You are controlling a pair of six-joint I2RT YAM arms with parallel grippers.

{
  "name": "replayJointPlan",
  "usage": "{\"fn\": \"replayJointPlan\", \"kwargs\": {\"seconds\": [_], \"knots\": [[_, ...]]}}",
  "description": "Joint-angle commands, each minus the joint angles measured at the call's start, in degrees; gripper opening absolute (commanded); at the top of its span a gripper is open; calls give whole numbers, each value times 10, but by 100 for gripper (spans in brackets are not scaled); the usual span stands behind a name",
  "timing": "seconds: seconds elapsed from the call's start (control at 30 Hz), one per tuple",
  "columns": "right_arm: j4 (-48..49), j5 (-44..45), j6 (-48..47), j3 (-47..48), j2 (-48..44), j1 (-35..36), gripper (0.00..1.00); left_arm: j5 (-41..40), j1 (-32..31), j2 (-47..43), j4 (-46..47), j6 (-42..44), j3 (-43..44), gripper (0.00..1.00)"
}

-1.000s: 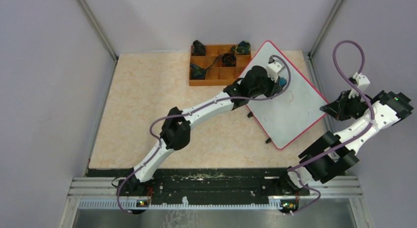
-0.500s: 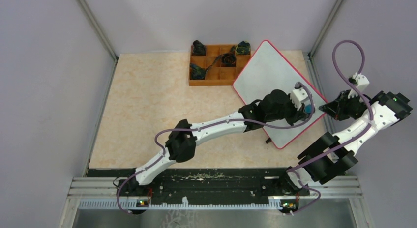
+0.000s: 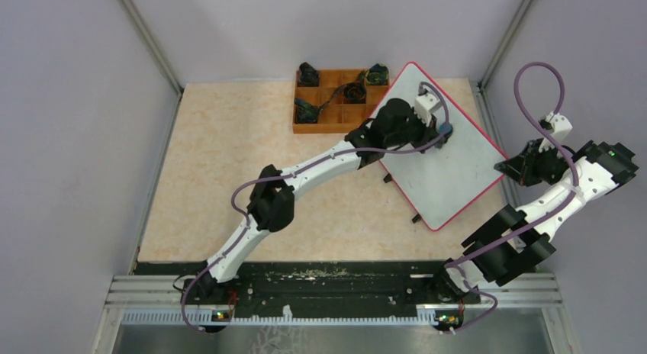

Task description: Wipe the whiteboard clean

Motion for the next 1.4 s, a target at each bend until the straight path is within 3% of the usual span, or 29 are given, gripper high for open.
{"fn": "replayJointPlan", "kwargs": {"seconds": [0.0,0.2,0.53,0.77,1.07,1.37], "knots": [[-18,55,-58,-18,-9,24,0,-69,53,20,-34,18,4,0],[-19,55,-55,-14,-7,26,0,-58,42,10,-29,16,-27,0],[-19,56,-53,-16,-9,29,0,-112,-83,1,1,58,-56,0],[-18,58,-56,-21,-11,29,0,-113,-129,-6,16,47,-56,0],[-19,59,-56,-20,-11,29,0,-122,-106,-11,8,33,-89,0],[-19,57,-60,-25,-7,29,0,-155,-29,-64,46,32,-238,0]]}}
